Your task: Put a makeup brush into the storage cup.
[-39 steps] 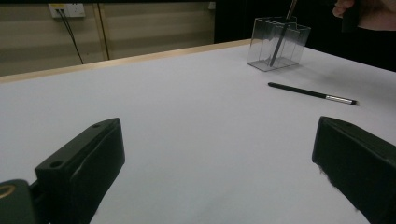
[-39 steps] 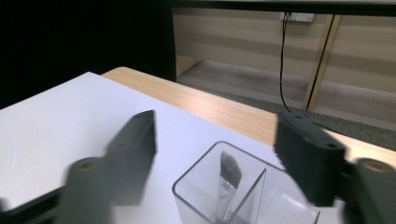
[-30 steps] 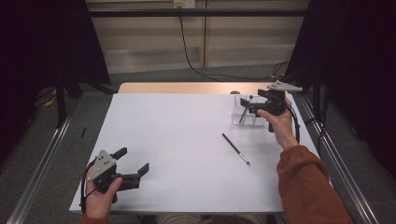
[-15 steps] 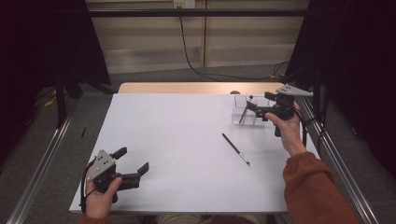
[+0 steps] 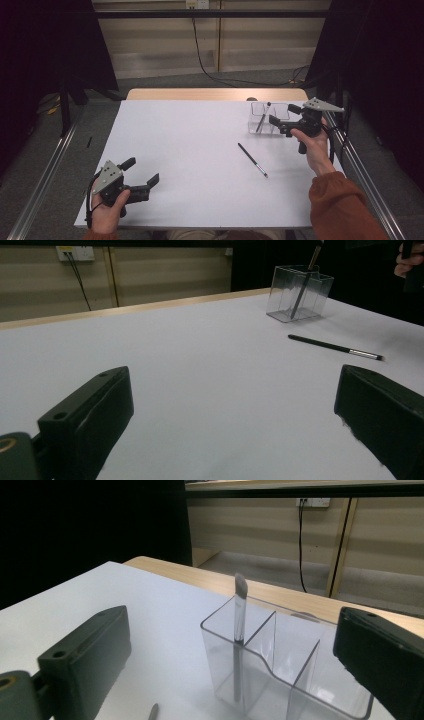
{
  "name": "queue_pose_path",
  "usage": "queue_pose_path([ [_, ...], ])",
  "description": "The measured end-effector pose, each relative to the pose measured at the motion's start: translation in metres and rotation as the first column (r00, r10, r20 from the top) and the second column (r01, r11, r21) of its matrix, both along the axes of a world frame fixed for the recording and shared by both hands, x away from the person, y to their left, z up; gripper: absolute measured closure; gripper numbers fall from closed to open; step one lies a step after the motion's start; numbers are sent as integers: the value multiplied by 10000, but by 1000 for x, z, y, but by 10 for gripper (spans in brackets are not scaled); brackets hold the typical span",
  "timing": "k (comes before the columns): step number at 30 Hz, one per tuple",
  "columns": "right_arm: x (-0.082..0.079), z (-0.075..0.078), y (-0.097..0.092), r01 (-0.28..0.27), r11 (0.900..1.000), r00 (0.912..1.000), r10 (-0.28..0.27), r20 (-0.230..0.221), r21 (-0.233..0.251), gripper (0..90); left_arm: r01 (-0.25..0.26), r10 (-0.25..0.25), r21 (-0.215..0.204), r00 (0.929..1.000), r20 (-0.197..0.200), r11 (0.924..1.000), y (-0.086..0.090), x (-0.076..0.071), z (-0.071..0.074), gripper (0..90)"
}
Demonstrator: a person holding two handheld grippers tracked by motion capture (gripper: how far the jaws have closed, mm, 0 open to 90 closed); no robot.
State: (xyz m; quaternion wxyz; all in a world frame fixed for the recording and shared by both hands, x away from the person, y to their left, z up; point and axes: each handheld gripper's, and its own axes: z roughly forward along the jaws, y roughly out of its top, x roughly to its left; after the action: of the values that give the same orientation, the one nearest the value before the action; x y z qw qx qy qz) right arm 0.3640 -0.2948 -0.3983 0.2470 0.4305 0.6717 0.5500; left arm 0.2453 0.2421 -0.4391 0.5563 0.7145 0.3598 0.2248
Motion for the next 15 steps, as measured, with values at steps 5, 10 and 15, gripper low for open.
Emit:
queue_pose_path([
  [5, -8, -3, -2, -51, 10000, 9998, 51, -168, 32, 0, -22, 22, -2, 10000, 16, 10000, 0, 0, 0, 25],
  [10, -18, -3, -3, -7, 10000, 9999, 7, -111, 23, 3, -114, 114, -52, 9999, 88, 9999, 1, 0, 1, 25],
  [15, -30, -5, -5, 12, 9999, 10000, -13, -76, -120, 0, -100, 101, -87, 9999, 71, 9999, 0, -1, 1, 25],
])
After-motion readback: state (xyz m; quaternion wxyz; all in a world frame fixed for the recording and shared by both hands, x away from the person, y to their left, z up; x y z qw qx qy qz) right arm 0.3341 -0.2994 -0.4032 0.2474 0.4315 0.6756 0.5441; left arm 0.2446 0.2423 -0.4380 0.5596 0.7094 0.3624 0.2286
